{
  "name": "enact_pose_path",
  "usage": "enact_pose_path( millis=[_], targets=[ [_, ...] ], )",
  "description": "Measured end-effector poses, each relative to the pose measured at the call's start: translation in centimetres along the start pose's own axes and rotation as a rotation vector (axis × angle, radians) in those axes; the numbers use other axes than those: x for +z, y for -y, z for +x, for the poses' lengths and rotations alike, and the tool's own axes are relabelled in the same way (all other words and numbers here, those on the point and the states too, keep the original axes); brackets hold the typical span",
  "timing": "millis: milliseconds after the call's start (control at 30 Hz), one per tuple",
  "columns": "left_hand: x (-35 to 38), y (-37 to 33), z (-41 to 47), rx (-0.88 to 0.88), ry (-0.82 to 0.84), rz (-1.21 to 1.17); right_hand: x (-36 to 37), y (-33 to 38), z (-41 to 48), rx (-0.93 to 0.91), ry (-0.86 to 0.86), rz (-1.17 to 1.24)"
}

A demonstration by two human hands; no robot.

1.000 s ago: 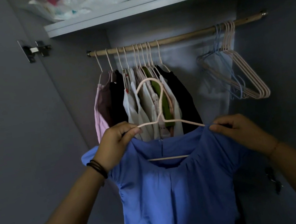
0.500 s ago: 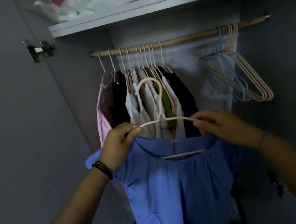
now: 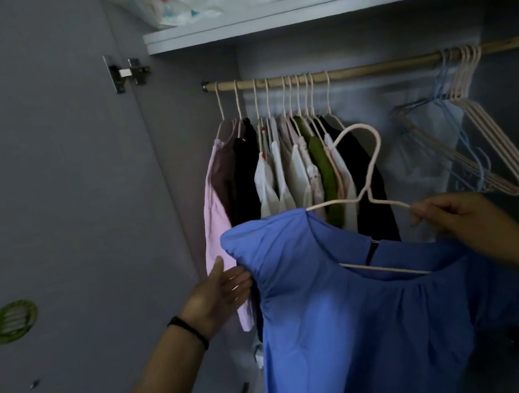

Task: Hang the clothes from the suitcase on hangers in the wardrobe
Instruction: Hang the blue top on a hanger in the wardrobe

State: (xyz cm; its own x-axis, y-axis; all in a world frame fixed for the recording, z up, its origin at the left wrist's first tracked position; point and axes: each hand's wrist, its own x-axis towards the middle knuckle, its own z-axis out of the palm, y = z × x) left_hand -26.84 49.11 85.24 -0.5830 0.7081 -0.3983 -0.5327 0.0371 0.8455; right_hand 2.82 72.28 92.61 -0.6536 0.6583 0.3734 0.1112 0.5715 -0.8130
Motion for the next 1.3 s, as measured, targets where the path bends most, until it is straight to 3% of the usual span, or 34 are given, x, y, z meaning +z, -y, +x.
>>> enact_pose_path(
  millis=[100,267,400,500,600,733,867,933,1000,1067,1133,1200,1300],
  targets=[
    [0.6,-0.4,0.6,-0.014,0.087,-0.049,-0.2,-0.2,0.1,-0.003,-0.006,0.005],
    [0.4,-0.2,1.8,-0.008,0.027,-0.059,-0.6,-0.4,-0.5,0.017,-0.013,-0.034],
    [0.6,0.3,2.4,-0.031,0.135,-0.059,-0.9,0.0,-0.9,0.034,0.022,-0.059],
    [0.3,0.2,3.0,0.074,0.173,-0.094,-1.5,-0.2,-0.8,0.054,-0.005,-0.123],
    [-0.7,-1.6,3.3,0.148,0.153,-0.142,-1.8,-0.1,-1.1,0.048,0.076,-0.124],
    [-1.7,-2.8,3.4,0.167,0.040,-0.012,-1.6,-0.6,-1.4,0.059,0.092,-0.146],
    [-1.4,-2.6,2.7,0.226,-0.179,0.303,-1.0,-0.6,-1.3,0.034,0.025,-0.101],
    [-0.6,-2.9,1.9,0.382,-0.240,0.472,-0.7,-0.4,-1.2,0.023,0.019,-0.102],
    [0.7,-3.3,0.8,0.693,-0.246,0.694,-0.4,0.1,-1.0,0.015,0.017,-0.103],
    [2.8,-3.7,-0.5,1.001,-0.086,0.927,-0.1,0.7,-0.8,0.003,0.013,-0.113],
    [4.8,-3.5,-0.3,1.141,0.105,1.134,0.2,1.1,-0.7,-0.007,0.016,-0.105],
    [6.5,-3.0,0.2,1.104,0.218,1.174,0.4,1.6,-1.0,-0.003,0.040,-0.093],
    [8.0,-2.2,0.7,0.976,0.402,0.987,0.2,2.5,-1.9,0.013,0.115,-0.047]
  ],
)
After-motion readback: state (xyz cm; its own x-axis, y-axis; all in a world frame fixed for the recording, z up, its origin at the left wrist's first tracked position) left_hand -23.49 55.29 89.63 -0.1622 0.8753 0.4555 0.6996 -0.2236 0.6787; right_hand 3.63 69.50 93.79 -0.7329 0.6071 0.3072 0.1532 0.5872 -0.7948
